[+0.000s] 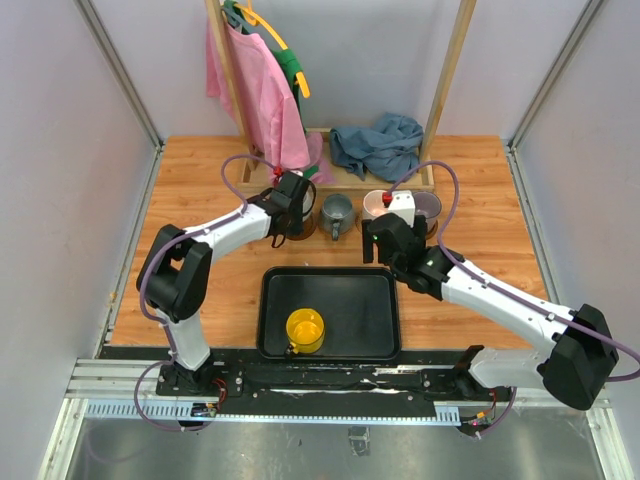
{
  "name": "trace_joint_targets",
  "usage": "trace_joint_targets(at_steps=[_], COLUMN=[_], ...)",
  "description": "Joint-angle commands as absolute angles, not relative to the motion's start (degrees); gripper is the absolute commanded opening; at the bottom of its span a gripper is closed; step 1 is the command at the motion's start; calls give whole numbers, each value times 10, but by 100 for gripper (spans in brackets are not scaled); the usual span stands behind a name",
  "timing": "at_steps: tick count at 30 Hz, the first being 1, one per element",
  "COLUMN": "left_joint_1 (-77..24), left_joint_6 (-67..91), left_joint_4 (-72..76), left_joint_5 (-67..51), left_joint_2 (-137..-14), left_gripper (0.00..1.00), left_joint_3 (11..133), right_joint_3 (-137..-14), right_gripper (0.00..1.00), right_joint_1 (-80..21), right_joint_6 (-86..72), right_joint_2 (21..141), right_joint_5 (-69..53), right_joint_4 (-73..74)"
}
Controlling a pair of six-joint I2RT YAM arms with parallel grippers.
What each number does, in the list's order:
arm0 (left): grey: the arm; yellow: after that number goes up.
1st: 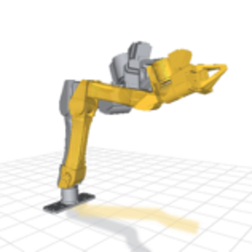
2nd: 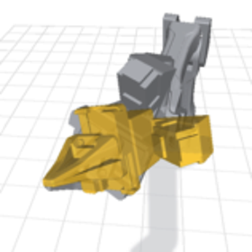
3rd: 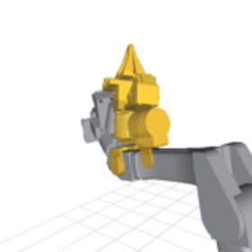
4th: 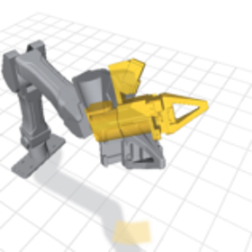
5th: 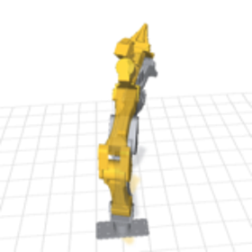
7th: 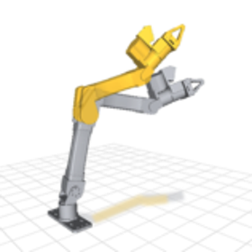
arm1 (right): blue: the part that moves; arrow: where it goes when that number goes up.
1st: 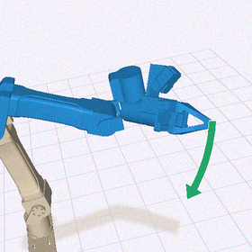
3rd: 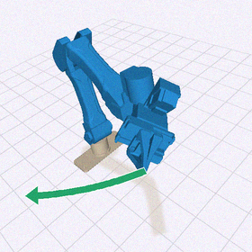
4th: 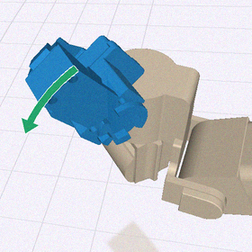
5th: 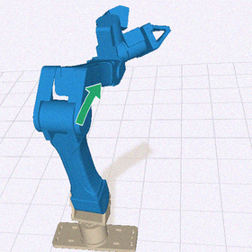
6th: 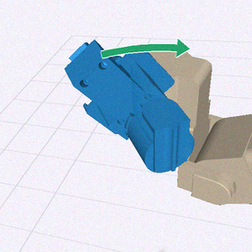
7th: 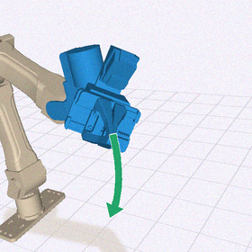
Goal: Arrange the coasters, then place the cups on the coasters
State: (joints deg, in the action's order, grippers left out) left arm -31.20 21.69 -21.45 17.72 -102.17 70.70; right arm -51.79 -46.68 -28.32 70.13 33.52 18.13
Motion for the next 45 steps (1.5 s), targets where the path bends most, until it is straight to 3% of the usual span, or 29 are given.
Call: trace_joint_targets(at_steps=[1, 45], left_joint_1=[-310, -309], left_joint_6=[221, 268], left_joint_4=[-194, -188], left_joint_5=[168, 159], left_joint_2=[-1027, -1039], left_gripper=[0, 1], left_joint_3=[743, 699], right_joint_3=[-523, -501], right_gripper=[87, 87], right_joint_1=[-457, -438], right_joint_6=[-279, -300], right_joint_2=[703, 703], right_joint_5=[341, 289], right_joint_4=[186, 185])
